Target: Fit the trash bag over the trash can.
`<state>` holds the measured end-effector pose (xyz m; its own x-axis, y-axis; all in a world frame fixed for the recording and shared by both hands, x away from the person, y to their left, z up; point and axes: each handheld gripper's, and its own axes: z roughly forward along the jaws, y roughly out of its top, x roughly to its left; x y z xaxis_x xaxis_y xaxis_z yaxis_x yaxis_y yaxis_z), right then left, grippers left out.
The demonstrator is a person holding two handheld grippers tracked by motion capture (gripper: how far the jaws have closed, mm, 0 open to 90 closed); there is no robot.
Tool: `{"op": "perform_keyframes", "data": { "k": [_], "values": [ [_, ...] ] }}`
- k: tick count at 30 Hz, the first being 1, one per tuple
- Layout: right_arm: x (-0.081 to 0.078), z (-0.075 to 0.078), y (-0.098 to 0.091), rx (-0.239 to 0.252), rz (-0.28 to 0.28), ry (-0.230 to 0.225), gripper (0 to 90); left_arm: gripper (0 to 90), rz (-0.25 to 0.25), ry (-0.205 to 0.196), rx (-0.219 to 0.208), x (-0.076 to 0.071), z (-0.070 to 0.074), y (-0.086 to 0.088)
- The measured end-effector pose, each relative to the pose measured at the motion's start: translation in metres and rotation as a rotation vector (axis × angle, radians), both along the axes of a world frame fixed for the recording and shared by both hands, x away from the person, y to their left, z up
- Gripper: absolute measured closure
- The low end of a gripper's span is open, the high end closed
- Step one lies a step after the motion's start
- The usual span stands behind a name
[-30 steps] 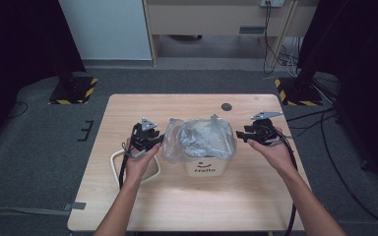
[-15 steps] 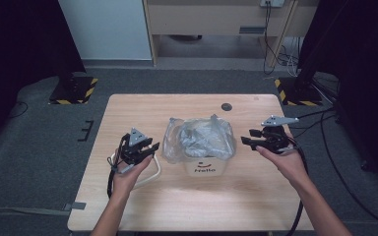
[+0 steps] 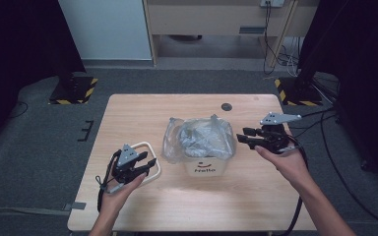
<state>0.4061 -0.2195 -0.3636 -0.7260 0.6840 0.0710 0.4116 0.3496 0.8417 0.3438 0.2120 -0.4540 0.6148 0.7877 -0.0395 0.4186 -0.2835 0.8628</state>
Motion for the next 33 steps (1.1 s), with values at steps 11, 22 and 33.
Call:
{"op": "perform_keyframes", "data": {
  "k": [11,22,33],
  "values": [
    [0.005,0.01,0.031,-0.01,0.069,0.022,47.9,33.0,-0.049,-0.032,0.005,-0.003,0.002,-0.022],
    [0.015,-0.003,0.048,-0.048,0.095,0.065,46.3,35.2,-0.089,-0.03,0.004,0.005,0.0,-0.045],
    [0.012,-0.011,0.037,-0.042,0.149,0.113,90.0,62.6,-0.119,-0.046,0.026,0.007,-0.002,-0.059]
  ]
}}
